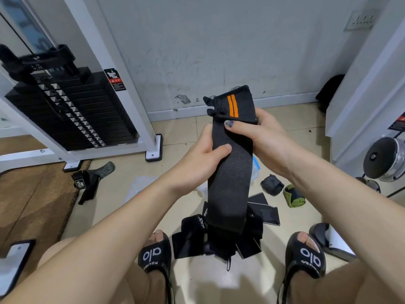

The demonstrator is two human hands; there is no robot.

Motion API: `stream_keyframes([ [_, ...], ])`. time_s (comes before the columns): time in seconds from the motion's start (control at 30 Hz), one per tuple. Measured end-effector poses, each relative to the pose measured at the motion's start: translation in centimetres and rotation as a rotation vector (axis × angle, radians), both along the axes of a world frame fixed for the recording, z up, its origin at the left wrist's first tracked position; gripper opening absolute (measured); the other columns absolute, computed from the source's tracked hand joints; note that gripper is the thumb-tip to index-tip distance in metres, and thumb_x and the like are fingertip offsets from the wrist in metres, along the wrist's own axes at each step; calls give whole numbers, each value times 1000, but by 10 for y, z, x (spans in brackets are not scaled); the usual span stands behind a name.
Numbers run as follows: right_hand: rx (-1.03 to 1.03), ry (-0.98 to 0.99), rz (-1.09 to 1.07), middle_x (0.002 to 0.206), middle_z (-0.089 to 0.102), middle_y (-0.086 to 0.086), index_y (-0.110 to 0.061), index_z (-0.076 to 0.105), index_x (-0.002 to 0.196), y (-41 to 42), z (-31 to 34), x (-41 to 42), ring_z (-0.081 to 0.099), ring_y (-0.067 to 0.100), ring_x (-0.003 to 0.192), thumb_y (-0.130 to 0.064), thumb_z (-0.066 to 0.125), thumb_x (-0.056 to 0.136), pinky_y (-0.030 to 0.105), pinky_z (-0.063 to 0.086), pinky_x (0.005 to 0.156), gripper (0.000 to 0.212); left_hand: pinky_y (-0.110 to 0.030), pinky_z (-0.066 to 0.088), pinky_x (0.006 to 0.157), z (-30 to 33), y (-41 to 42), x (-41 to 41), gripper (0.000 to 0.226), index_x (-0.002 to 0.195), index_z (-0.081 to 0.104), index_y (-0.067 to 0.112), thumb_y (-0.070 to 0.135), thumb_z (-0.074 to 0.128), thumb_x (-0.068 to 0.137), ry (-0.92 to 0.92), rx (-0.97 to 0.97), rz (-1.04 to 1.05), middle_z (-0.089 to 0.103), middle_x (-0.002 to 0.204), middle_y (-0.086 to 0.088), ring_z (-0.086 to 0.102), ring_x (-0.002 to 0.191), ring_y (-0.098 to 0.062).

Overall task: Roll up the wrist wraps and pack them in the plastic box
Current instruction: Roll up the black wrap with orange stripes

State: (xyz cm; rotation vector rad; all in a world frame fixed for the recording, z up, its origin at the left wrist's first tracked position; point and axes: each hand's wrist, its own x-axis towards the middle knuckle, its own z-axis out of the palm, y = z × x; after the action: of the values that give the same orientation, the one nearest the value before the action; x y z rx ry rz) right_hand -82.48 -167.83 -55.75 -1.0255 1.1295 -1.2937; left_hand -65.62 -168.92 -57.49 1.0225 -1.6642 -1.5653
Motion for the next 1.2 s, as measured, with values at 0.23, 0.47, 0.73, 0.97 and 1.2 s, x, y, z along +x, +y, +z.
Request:
stream_keyframes([
  [0.23, -55, 29, -7, 109, 75, 10, -3, 65, 125, -1, 1, -6, 72, 21, 97, 0, 66, 94, 32, 58, 77, 31, -30, 56, 83, 12, -3, 1, 27, 127, 52, 16, 6, 51, 103, -6, 5, 2, 66, 112, -3, 66, 98, -7],
  [0.47, -55, 38, 11, 111, 76, 13, -2, 67, 123, 1, -2, -4, 73, 22, 96, 2, 68, 92, 29, 58, 75, 31, -53, 62, 85, 24, -10, 8, 21, 122, 48, 11, 14, 59, 104, 5, -174, 214, 59, 98, -4, 66, 85, -16],
  [0.73, -26, -1, -20, 102, 78, 10, -8, 58, 118, 1, 3, 0, 75, 23, 92, 1, 71, 91, 33, 60, 76, 32, -55, 59, 84, 29, -10, 10, 25, 123, 57, 15, 7, 63, 100, 10, -224, 252, 60, 116, -11, 66, 74, -15],
  [0.97, -65, 53, -16, 97, 80, 6, -12, 46, 137, 0, 1, 1, 76, 20, 90, 2, 73, 89, 34, 59, 78, 56, -46, 60, 84, 28, -10, 9, 17, 112, 67, 16, 6, 67, 98, -5, -195, 245, 69, 91, 0, 63, 74, -12],
  [1.2, -120, 87, 33, 105, 77, 15, -17, 49, 140, 5, 2, 1, 74, 21, 93, 6, 70, 90, 36, 61, 85, 59, -60, 55, 98, 33, -15, 12, 8, 100, 65, 16, 18, 68, 94, -30, -115, 139, 66, 104, -12, 66, 93, -22],
])
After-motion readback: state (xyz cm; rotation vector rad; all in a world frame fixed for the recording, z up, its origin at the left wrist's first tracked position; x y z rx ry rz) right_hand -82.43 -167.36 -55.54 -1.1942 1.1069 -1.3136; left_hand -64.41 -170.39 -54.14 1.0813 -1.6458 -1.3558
